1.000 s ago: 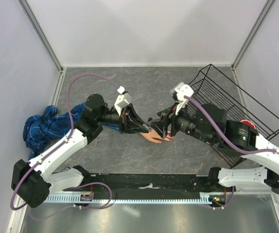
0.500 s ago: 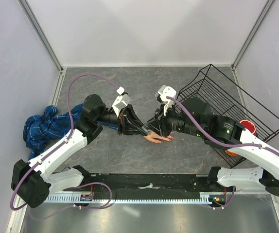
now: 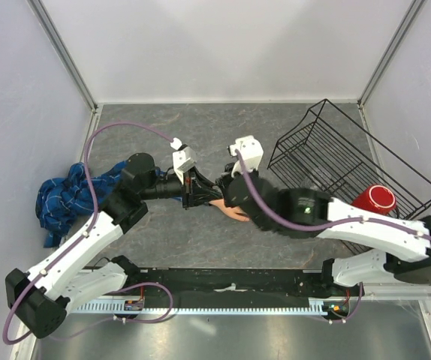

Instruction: Paint the nails

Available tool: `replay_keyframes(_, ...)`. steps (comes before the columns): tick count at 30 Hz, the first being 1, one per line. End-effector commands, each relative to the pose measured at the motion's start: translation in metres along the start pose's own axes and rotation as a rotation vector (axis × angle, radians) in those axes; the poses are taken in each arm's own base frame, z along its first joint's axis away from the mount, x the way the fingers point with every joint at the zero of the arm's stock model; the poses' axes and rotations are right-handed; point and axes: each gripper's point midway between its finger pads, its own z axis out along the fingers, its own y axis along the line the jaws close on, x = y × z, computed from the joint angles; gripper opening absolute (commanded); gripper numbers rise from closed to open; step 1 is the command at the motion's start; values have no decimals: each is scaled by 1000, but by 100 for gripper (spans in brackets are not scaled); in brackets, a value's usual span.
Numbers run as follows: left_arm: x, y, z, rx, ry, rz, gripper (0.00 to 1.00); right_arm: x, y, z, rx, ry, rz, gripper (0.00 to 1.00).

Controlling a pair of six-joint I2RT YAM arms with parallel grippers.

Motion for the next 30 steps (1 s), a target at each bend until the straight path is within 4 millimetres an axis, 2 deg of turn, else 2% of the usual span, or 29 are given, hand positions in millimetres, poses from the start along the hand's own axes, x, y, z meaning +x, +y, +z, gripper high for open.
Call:
replay_keyframes(1, -34, 59, -12, -342, -95, 115, 2, 21, 43, -1, 86, -75, 154, 0)
replay_keyframes(5, -32, 56, -9, -316, -90, 111, 2, 12, 47, 0, 84, -111, 143, 0)
replay_keyframes(7, -32, 52, -8, -290, -89, 112, 2, 7, 45, -4, 69, -116, 122, 5)
replay_keyframes(8, -33, 50, -7, -279, -89, 114, 2, 5, 42, -5, 67, -114, 84, 10)
replay_keyframes(9, -32, 46, -5, -250, -85, 113, 2, 0, 38, -9, 56, -115, 74, 23)
replay_keyframes(11, -31, 41, -1, -209, -78, 100, 2, 1, 30, -9, 30, -77, 39, 41)
replay_keyframes(12, -31, 33, 1, -159, -76, 101, 2, -5, 22, -17, 18, -77, 28, 48)
replay_keyframes(13, -31, 28, 3, -129, -76, 92, 2, -7, 14, -18, 16, -75, 24, 49)
replay_keyframes(14, -29, 26, 6, -103, -69, 82, 2, 1, 11, -20, -7, -50, 8, 53)
replay_keyframes(16, -29, 11, 9, -9, -69, 74, 2, -8, -2, -32, -41, -59, 11, 62)
replay_keyframes(17, -29, 7, 9, 19, -68, 69, 2, 1, 1, -35, -92, -24, -6, 63)
replay_keyframes(18, -23, -3, 12, 95, -47, 57, 2, -5, -4, -44, -124, -31, -21, 64)
replay_keyframes(20, -25, -16, 13, 181, -42, 33, 2, -1, -7, -47, -177, -5, -49, 64)
replay_keyframes(21, -19, -25, 14, 262, -17, 10, 2, 3, 2, -56, -270, 29, -59, 62)
replay_keyframes(23, -22, -36, 13, 337, -22, -11, 2, 1, 0, -58, -323, 47, -77, 61)
replay_keyframes(24, -21, -44, 10, 391, -15, -11, 2, 3, 5, -63, -384, 70, -77, 59)
replay_keyframes(25, -19, -47, 9, 412, -7, -40, 2, -1, 0, -61, -382, 70, -77, 58)
replay_keyframes(27, -21, -52, 6, 445, -17, -20, 2, 0, 7, -66, -459, 93, -85, 57)
replay_keyframes(30, -20, -55, 5, 461, -14, -22, 2, 0, 12, -63, -501, 113, -110, 56)
